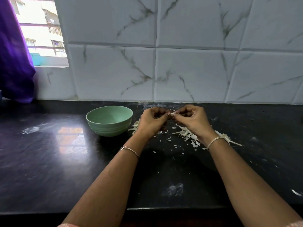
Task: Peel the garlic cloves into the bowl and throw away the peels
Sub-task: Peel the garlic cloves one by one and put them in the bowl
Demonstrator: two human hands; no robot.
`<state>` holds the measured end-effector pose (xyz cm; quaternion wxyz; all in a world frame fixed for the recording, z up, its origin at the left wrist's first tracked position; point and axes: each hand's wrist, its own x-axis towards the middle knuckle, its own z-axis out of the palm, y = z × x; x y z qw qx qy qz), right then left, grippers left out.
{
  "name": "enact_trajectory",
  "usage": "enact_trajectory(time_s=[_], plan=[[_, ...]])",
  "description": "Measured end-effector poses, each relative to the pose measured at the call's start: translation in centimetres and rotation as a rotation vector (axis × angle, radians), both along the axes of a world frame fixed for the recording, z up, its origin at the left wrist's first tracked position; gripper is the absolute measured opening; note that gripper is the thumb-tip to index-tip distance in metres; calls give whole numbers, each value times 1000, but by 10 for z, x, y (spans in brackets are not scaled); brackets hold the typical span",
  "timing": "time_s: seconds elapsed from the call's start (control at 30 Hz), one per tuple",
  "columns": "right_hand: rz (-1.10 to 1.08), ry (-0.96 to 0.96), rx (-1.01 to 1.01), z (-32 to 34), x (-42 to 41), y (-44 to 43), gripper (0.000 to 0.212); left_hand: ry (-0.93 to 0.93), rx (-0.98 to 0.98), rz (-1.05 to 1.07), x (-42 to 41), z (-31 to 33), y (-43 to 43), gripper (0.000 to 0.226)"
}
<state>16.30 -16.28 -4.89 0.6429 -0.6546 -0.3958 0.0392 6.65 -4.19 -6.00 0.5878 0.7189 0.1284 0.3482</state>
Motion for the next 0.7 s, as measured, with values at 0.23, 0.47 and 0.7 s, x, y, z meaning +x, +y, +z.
enact_trajectory(time_s=[0.23, 0.47, 0.7], plan=[[62, 112, 40, 0, -1, 0, 9, 13, 7, 6, -2, 1, 0, 5], [123, 195, 92, 2, -1, -1, 10, 67, 173, 123, 0, -2, 3, 8], [119, 189, 96, 1, -2, 0, 9, 105, 318, 216, -2, 2, 2, 13]])
